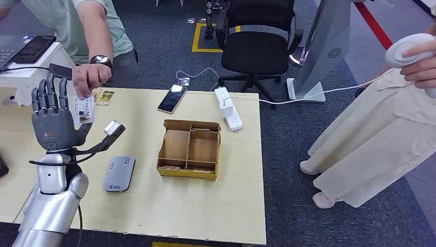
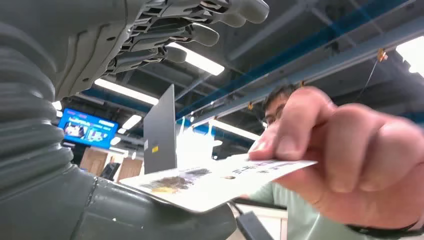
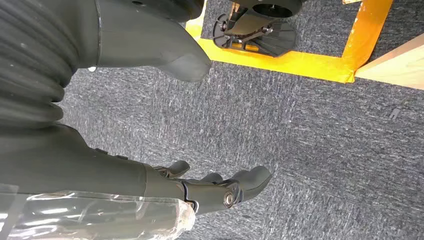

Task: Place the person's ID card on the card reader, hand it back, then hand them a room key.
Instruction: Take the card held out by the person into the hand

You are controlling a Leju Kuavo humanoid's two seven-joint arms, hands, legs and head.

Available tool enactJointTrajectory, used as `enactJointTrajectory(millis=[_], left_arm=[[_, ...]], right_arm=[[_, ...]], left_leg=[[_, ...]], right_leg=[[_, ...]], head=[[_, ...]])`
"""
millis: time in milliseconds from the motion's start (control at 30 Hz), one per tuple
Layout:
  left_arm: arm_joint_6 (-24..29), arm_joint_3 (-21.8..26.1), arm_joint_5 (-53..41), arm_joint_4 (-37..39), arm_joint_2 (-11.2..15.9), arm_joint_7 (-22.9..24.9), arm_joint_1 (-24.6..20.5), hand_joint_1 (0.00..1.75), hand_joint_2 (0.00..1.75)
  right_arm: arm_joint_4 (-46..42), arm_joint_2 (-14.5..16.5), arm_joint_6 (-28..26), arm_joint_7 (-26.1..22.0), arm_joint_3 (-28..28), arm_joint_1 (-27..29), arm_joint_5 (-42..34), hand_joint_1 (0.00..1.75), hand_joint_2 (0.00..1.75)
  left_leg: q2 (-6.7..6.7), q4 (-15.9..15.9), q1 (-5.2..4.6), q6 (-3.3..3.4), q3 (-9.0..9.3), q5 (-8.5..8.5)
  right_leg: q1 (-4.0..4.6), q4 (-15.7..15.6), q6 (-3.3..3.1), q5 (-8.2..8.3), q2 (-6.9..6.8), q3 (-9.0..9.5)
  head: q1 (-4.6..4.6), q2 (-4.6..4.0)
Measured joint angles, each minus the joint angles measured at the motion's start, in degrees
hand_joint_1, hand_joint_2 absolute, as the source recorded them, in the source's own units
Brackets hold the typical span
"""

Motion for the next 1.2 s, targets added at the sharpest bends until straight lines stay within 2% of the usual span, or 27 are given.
enactJointTrajectory(millis=[667, 833, 867, 900, 1000, 1033, 1067, 1200], left_arm=[[-0.6, -0.8, 3.8, 2.1, -0.5, 0.5, -1.2, 0.00, 1.75], [0.2, -0.8, 7.3, 2.1, -0.5, -0.8, -0.9, 0.04, 1.75], [0.4, -0.8, 7.9, 2.1, -0.5, -1.1, -0.7, 0.14, 1.75], [0.7, -0.8, 8.4, 2.1, -0.5, -1.4, -0.6, 0.37, 1.75], [1.6, -0.7, 9.8, 2.1, -0.5, -2.3, -0.1, 1.49, 1.75], [1.9, -0.7, 10.1, 2.1, -0.5, -2.5, 0.0, 1.69, 1.75], [2.1, -0.6, 10.4, 2.0, -0.4, -2.8, 0.2, 1.75, 1.75], [2.4, -0.5, 10.6, 1.9, -0.4, -3.7, 0.8, 1.75, 1.75]], right_arm=[[0.0, 0.0, 0.0, 0.1, 0.7, 0.0, -0.4, 0.00, 1.75], [0.0, 0.0, 0.0, 0.1, 0.8, 0.0, -0.7, 0.00, 1.75], [0.0, 0.0, 0.0, 0.1, 0.8, 0.0, -0.7, 0.00, 1.75], [0.0, 0.0, 0.0, 0.1, 0.8, 0.1, -0.8, 0.00, 1.75], [0.0, 0.0, 0.0, 0.1, 0.9, 0.1, -0.8, 0.00, 1.75], [0.0, 0.0, 0.0, 0.1, 1.0, 0.1, -0.8, 0.00, 1.75], [0.0, 0.0, 0.0, 0.1, 1.0, 0.1, -0.8, 0.00, 1.75], [0.0, 0.0, 0.0, 0.1, 1.1, 0.1, -0.9, 0.00, 1.75]], left_leg=[[0.00, 0.0, 0.00, 0.00, 0.00, 0.00], [0.00, 0.0, 0.00, 0.00, -0.01, 0.00], [0.00, 0.0, 0.00, 0.00, -0.01, 0.00], [0.00, 0.0, 0.00, 0.00, -0.01, 0.00], [0.00, 0.0, 0.00, 0.00, -0.02, 0.00], [0.00, 0.0, 0.00, 0.00, -0.02, 0.00], [0.00, 0.0, 0.00, 0.00, -0.02, 0.00], [-0.01, 0.0, 0.00, 0.00, -0.02, 0.00]], right_leg=[[0.00, 0.0, 0.00, 0.00, 0.01, 0.00], [0.00, 0.0, 0.00, 0.00, 0.00, 0.01], [0.00, 0.0, 0.00, 0.00, 0.00, 0.01], [0.00, 0.0, 0.00, 0.00, 0.00, 0.01], [0.00, 0.0, 0.00, 0.00, 0.00, 0.01], [0.00, 0.0, 0.00, 0.00, 0.00, 0.01], [0.00, 0.0, 0.00, 0.00, 0.00, 0.01], [0.00, 0.0, 0.00, 0.00, -0.01, 0.01]], head=[[-0.01, 0.00], [-0.01, 0.01], [-0.01, 0.00], [0.00, 0.00], [0.00, 0.00], [-0.01, 0.00], [0.00, 0.00], [-0.01, 0.01]])
